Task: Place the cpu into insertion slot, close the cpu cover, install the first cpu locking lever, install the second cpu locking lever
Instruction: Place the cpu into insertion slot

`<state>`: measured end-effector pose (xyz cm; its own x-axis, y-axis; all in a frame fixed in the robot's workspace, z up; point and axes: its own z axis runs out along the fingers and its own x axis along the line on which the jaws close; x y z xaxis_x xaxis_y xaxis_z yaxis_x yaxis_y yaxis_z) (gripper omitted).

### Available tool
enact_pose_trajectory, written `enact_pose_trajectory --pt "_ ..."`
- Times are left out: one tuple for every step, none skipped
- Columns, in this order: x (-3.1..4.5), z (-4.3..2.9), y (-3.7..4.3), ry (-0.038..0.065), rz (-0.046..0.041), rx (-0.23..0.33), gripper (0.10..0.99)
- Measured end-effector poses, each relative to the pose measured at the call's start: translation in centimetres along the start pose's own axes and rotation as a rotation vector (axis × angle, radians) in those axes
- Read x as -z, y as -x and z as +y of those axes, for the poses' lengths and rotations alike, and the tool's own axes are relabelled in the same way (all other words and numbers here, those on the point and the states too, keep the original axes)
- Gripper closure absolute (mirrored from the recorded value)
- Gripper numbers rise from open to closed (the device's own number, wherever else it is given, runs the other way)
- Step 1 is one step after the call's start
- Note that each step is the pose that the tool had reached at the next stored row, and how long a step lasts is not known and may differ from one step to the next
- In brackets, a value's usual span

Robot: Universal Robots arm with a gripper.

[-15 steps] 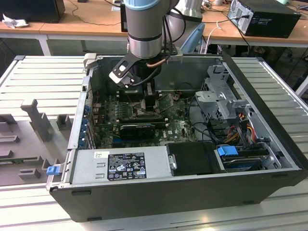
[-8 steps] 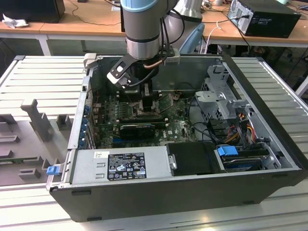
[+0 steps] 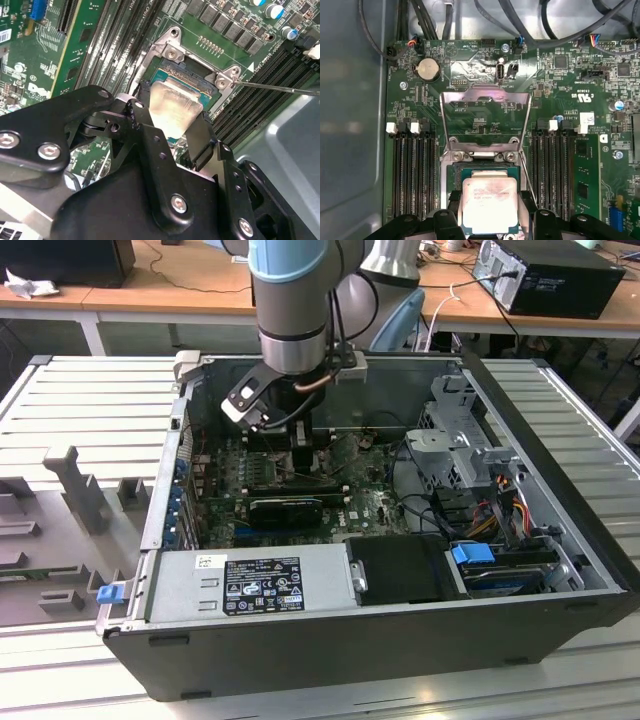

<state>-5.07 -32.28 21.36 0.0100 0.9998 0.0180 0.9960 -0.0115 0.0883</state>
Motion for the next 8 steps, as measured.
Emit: enact_pose_trajectory --pt "-0.05 0.0 -0.03 0.0 -0.0002 -0.001 0.557" --pt "-0.11 -0.01 -0.05 0.0 -0.0004 -0.004 0.557" --pt "-0.18 -0.03 -0.08 0.0 -0.0009 -0.009 0.557" --pt "-0.29 -0.05 -0.12 0.0 -0.0011 -0.012 0.557" --pt "-0.35 -0.05 -0.14 0.0 -0.0011 -0.012 0.557" --pt "-0.41 -0.06 -0.16 0.0 -0.0012 -0.012 0.557" --pt "-0.49 -0.07 -0.17 0.0 -0.0011 -0.012 0.557" --pt "-0.56 -0.08 -0.19 0.0 -0.0011 -0.012 0.557"
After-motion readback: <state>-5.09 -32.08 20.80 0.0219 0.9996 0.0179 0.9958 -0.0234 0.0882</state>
